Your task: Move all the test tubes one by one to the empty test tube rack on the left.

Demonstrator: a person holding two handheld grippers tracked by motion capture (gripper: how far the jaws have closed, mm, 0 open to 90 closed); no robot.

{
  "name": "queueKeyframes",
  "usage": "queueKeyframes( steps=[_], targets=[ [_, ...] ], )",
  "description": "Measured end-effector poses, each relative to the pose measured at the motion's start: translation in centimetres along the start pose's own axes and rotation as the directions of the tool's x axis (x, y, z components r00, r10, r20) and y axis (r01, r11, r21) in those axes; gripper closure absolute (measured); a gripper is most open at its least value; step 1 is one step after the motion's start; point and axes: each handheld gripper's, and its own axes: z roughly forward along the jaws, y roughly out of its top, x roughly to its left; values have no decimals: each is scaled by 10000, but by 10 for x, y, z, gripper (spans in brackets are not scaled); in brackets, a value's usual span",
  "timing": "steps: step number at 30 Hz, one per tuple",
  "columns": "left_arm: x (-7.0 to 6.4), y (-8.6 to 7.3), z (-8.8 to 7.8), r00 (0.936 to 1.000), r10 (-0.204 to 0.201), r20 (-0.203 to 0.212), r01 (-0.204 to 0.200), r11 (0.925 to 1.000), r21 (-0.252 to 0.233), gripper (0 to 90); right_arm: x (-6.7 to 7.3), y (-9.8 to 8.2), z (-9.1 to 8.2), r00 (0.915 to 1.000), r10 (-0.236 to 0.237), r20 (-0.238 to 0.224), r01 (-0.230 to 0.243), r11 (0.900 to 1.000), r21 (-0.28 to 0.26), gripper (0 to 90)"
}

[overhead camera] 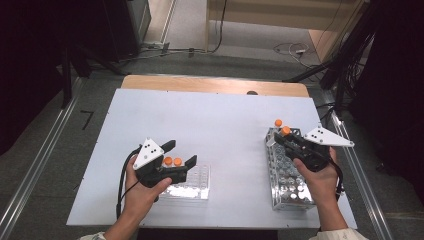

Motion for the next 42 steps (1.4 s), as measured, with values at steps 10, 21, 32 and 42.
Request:
queueKeyframes(
  steps=[10,21,32,42],
  targets=[
    [-2,1,1,10000,86,9,-86,10000,13,173,15,3,7,9987,-201,-478,204,9998,58,716],
    [-10,8,7,9997,176,159,-176,9998,-16,147,35,6,15,9923,-427,-1160,449,9988,170,716],
    [-16,13,12,9993,240,278,-240,9997,16,129,58,9,27,9804,-753,-1823,819,9962,289,716],
    [-30,24,17,9968,290,738,-280,9995,-149,132,80,12,38,9674,-970,-2341,1112,9926,483,716]
  ],
)
